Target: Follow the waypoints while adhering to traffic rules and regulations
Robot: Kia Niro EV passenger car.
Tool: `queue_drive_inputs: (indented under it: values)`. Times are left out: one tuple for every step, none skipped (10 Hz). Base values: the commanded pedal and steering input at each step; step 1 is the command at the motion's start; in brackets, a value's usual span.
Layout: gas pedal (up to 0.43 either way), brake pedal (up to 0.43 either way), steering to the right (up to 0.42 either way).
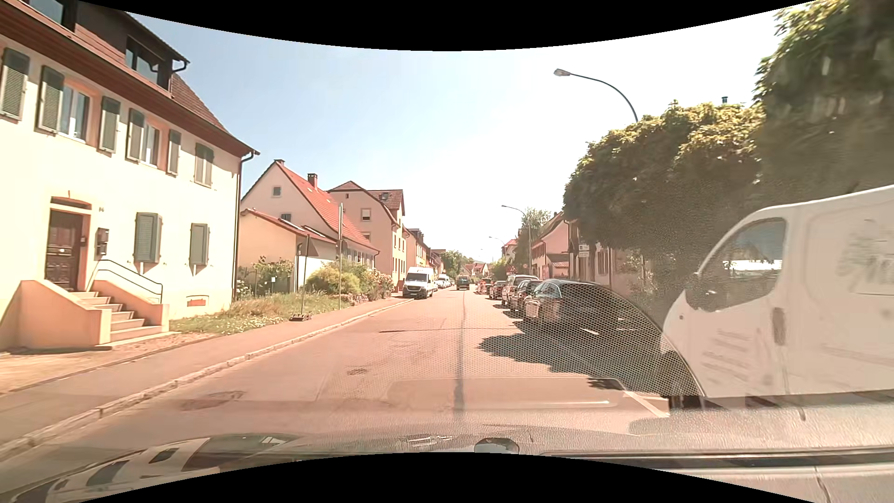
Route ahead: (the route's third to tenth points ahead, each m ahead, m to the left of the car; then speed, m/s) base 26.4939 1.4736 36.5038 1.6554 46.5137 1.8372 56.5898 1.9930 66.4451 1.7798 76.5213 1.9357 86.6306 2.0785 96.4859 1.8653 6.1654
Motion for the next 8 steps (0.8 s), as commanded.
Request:
queue_drive_inputs:
  values:
    - [0.087,0.000,0.004]
    - [0.087,0.000,0.003]
    - [0.087,0.000,0.003]
    - [0.087,0.000,0.003]
    - [0.079,0.000,0.003]
    - [0.079,0.000,0.003]
    - [0.079,0.000,0.003]
    - [0.079,0.000,0.003]
